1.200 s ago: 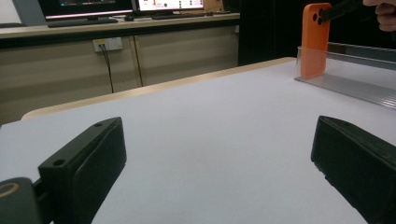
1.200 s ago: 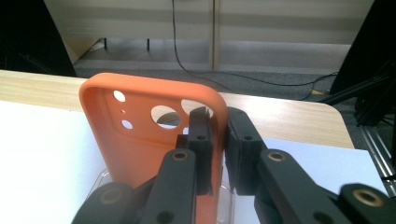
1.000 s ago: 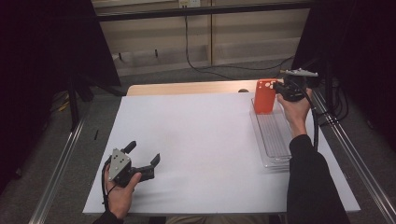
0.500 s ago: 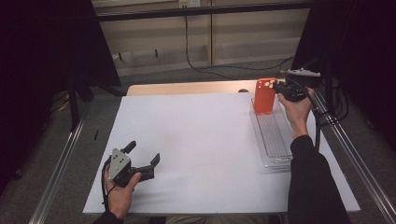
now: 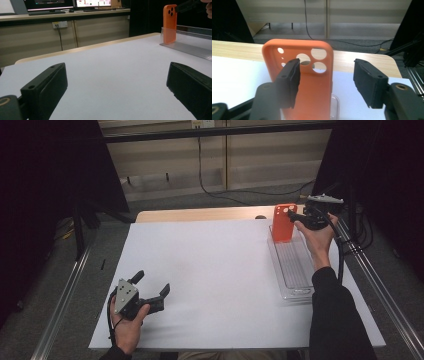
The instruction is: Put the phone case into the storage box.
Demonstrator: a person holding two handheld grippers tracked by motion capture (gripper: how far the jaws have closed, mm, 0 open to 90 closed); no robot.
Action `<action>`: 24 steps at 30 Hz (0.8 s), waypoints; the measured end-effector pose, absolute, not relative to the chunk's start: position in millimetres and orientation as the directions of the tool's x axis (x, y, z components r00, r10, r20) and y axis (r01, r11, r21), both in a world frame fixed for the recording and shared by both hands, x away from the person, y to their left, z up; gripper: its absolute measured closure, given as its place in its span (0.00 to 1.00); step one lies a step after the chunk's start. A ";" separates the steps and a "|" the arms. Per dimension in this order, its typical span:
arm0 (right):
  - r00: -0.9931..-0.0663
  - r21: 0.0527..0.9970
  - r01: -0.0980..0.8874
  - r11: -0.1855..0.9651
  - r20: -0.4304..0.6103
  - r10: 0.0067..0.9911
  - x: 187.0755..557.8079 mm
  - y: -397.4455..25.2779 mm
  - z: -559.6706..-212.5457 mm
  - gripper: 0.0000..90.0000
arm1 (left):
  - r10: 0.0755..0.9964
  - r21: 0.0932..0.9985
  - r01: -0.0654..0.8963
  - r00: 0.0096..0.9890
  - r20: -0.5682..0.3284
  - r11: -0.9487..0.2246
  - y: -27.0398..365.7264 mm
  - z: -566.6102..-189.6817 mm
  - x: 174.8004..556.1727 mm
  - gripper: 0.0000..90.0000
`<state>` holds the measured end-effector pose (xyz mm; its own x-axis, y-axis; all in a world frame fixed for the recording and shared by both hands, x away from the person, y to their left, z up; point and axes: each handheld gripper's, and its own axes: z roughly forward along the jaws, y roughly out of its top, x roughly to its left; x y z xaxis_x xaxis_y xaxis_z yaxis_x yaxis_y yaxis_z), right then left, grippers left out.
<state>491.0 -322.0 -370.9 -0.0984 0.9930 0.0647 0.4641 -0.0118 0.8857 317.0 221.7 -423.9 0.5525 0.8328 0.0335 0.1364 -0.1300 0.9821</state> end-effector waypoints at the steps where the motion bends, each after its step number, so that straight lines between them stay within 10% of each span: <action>1: -0.096 0.887 0.462 -0.013 0.065 0.993 490.6 -322.0 -370.8 0.38 | 0.832 0.982 0.137 0.554 0.032 -0.129 221.4 -423.8 317.1 0.04; 24: -0.102 0.909 0.408 -0.078 0.130 0.986 473.9 -315.5 -369.3 0.19 | 0.839 0.981 0.140 0.544 0.036 -0.133 220.1 -423.8 319.4 0.04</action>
<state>473.9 -315.5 -369.3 -0.1022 0.9862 0.1299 0.4085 -0.0775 0.9095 319.4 220.1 -423.8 0.5436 0.8386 0.0365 0.1397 -0.1332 0.9812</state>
